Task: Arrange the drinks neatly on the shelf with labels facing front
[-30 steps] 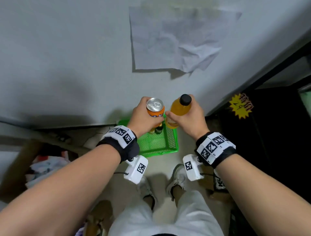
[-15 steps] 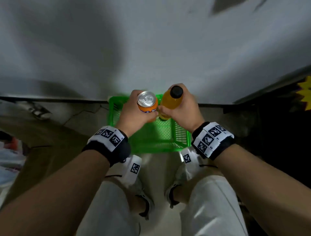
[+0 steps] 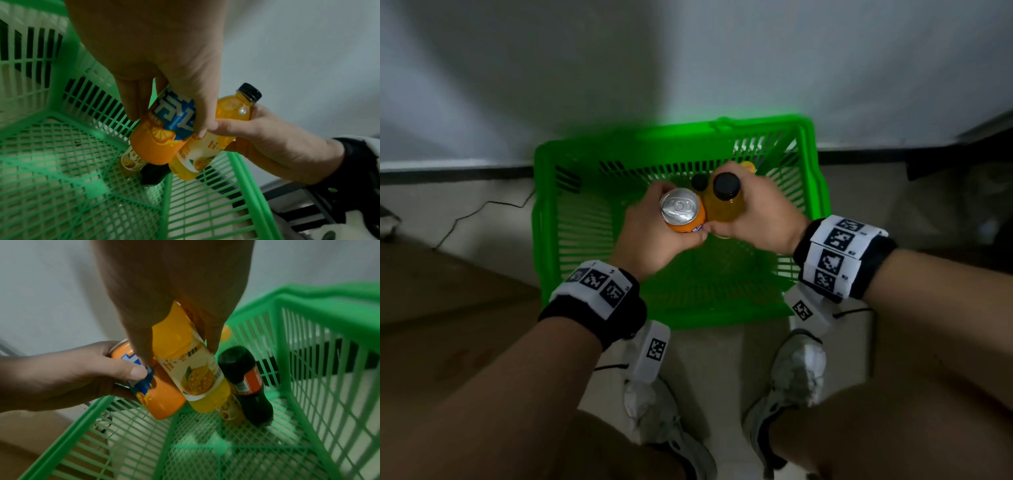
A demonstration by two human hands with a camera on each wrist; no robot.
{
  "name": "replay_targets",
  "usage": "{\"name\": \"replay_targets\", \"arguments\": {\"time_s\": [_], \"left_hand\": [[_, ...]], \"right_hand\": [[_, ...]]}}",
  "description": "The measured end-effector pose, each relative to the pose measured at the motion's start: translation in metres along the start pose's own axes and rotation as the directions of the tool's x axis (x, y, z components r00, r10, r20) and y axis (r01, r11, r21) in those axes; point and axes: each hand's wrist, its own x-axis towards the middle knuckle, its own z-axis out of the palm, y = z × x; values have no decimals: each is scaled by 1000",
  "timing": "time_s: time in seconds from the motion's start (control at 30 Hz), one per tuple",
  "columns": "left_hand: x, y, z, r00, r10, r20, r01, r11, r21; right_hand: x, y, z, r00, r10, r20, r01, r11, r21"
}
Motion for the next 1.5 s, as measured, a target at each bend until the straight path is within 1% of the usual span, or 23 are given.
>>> {"name": "replay_targets", "arguments": {"time_s": [0.1,0.2,0.33,0.47,0.57,0.7,0.8,0.9,0.97,1.07,1.17,1.27,1.4,1.5], "left_hand": [[16,-27,17,999,-2,46,0,999,43],[27,-49,32,998,-8,55,7,1000,23],[42,-70,44,995,-19,94,21,1000,-22],[51,-80,45,987,-40,158,47,998,-39],[57,-84,43,968,-85,235,95,995,-29],[68,-89,46,922,-123,368,104,992,71],[74,-92,52,889,-146,435,99,987,129],[78,-93,59,883,-160,442,96,982,165],[80,-93,64,883,-170,437,78,972,222],[83,-91,70,863,-188,468,46,953,299],[83,-87,73,847,-220,484,48,938,343],[84,-82,74,837,-228,498,36,930,365],[85,-79,75,826,-262,499,51,916,397],[85,-79,76,825,-262,501,49,916,399]], "right_hand": [[9,27,17,998,44,34,-45,999,27],[17,46,30,996,73,53,-75,996,38],[24,60,40,991,122,48,-124,991,48],[29,66,45,985,164,60,-166,986,31],[36,69,48,972,216,90,-216,976,-8],[45,77,53,930,303,206,-305,952,-23],[46,85,54,916,302,263,-294,953,-68],[46,89,57,899,298,322,-268,954,-135],[47,90,58,897,277,343,-232,958,-167],[45,90,58,899,249,361,-195,964,-178],[44,89,59,886,248,392,-174,961,-213],[45,88,60,871,271,410,-166,947,-274],[48,85,62,871,278,405,-157,939,-307],[48,85,60,867,295,402,-156,926,-344]]}}
